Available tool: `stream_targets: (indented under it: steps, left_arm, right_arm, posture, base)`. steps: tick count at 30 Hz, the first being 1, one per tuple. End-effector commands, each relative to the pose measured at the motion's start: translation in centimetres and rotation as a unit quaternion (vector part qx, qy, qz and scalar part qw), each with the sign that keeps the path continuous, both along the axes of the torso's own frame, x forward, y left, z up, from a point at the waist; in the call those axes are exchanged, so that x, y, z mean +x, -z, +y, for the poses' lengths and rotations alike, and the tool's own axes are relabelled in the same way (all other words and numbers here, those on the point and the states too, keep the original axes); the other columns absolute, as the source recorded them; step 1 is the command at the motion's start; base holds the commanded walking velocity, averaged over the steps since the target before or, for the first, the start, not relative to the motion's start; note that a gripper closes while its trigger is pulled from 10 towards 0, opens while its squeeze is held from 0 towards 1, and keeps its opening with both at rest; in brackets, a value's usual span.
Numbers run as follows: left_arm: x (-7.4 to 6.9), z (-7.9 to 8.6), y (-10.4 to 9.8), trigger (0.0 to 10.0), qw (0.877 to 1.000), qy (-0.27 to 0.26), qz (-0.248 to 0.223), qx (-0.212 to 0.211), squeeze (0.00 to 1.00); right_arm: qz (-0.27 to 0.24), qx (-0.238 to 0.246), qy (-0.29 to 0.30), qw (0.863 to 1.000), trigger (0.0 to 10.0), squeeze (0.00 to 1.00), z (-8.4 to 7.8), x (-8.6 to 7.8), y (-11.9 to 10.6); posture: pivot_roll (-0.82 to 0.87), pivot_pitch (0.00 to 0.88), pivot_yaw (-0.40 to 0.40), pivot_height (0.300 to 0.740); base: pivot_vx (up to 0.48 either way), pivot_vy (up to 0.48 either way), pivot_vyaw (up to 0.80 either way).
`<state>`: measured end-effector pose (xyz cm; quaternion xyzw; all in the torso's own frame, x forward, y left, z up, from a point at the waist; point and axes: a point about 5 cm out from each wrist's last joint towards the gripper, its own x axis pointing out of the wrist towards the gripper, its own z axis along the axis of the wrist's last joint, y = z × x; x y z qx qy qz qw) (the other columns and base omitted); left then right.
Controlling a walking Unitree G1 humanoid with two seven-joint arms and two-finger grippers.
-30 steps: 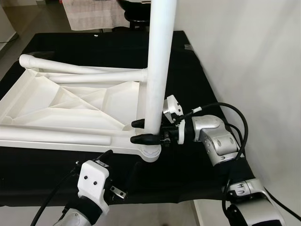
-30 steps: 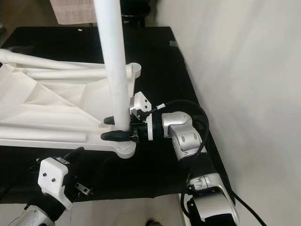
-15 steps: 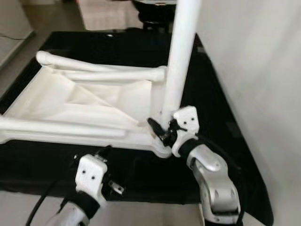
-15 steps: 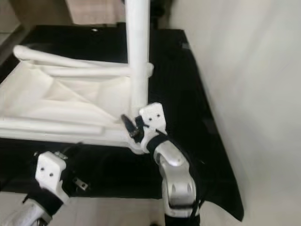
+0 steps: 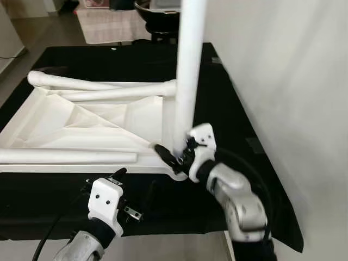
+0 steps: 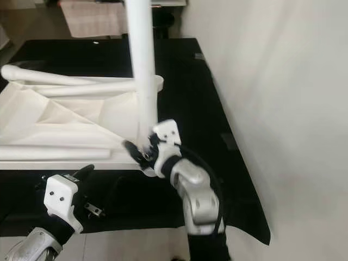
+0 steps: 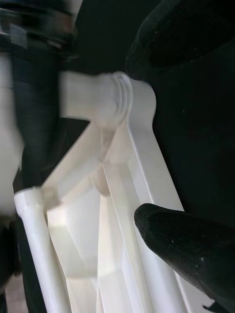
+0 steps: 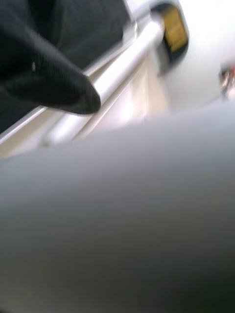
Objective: Building children table
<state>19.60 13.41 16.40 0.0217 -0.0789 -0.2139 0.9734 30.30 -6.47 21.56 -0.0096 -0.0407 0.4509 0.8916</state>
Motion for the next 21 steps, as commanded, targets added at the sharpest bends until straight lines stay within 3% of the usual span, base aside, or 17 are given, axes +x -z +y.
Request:
stream_targets:
  steps: [1, 2, 7, 16, 17, 18, 19, 21]
  left_arm:
    - [-0.3, 0.0, 0.2, 10.0, 1.000, 0.001, 0.006, -0.001, 0.00]
    - [-0.3, -0.1, 0.2, 10.0, 1.000, 0.003, 0.007, -0.002, 0.00]
    - [-0.8, -0.3, 0.1, 10.0, 1.000, 0.007, 0.007, -0.002, 0.00]
    - [-1.5, -0.4, -0.1, 10.0, 1.000, 0.007, 0.010, -0.002, 0.00]
    - [-1.7, -0.5, -0.1, 10.0, 1.000, 0.008, 0.012, -0.003, 0.00]
    - [-1.7, -0.5, -0.1, 10.0, 1.000, 0.008, 0.012, -0.003, 0.00]
    - [-1.9, -0.6, -0.2, 10.0, 1.000, 0.009, 0.014, -0.003, 0.00]
    - [-2.0, -0.6, -0.2, 10.0, 1.000, 0.010, 0.015, -0.004, 0.00]
  right_arm:
    - [-0.008, -0.024, -0.118, 0.993, 10.0, 0.76, 0.7, -0.3, 0.4]
    - [-0.016, -0.050, -0.144, 0.988, 10.0, 0.00, 0.3, 0.4, 0.5]
    - [-0.018, -0.084, -0.220, 0.972, 10.0, 0.00, -0.4, 2.0, 0.1]
    - [-0.009, -0.099, -0.306, 0.947, 10.0, 0.00, -0.2, 2.7, -0.7]
    - [-0.004, -0.100, -0.325, 0.941, 8.2, 0.00, -0.2, 2.9, -0.8]
    - [-0.004, -0.100, -0.325, 0.941, 8.2, 0.00, -0.2, 2.9, -0.8]
    - [-0.002, -0.101, -0.335, 0.937, 0.0, 0.00, -0.1, 3.0, -0.9]
    - [0.000, -0.100, -0.348, 0.932, 0.0, 0.00, -0.2, 3.1, -1.0]
  posture:
    - [0.03, 0.192, -0.033, 0.740]
    - [0.03, 0.195, -0.034, 0.740]
    - [0.05, 0.221, -0.041, 0.740]
    - [0.06, 0.248, -0.040, 0.740]
    - [0.06, 0.259, -0.043, 0.740]
    - [0.06, 0.259, -0.043, 0.740]
    - [0.06, 0.268, -0.043, 0.740]
    - [0.06, 0.272, -0.043, 0.740]
  base:
    - [0.000, 0.000, 0.00]
    - [0.000, 0.000, 0.00]
    - [0.000, 0.000, 0.00]
    - [0.000, 0.000, 0.00]
    - [0.000, 0.000, 0.00]
    - [0.000, 0.000, 0.00]
    - [0.000, 0.000, 0.00]
    - [0.000, 0.000, 0.00]
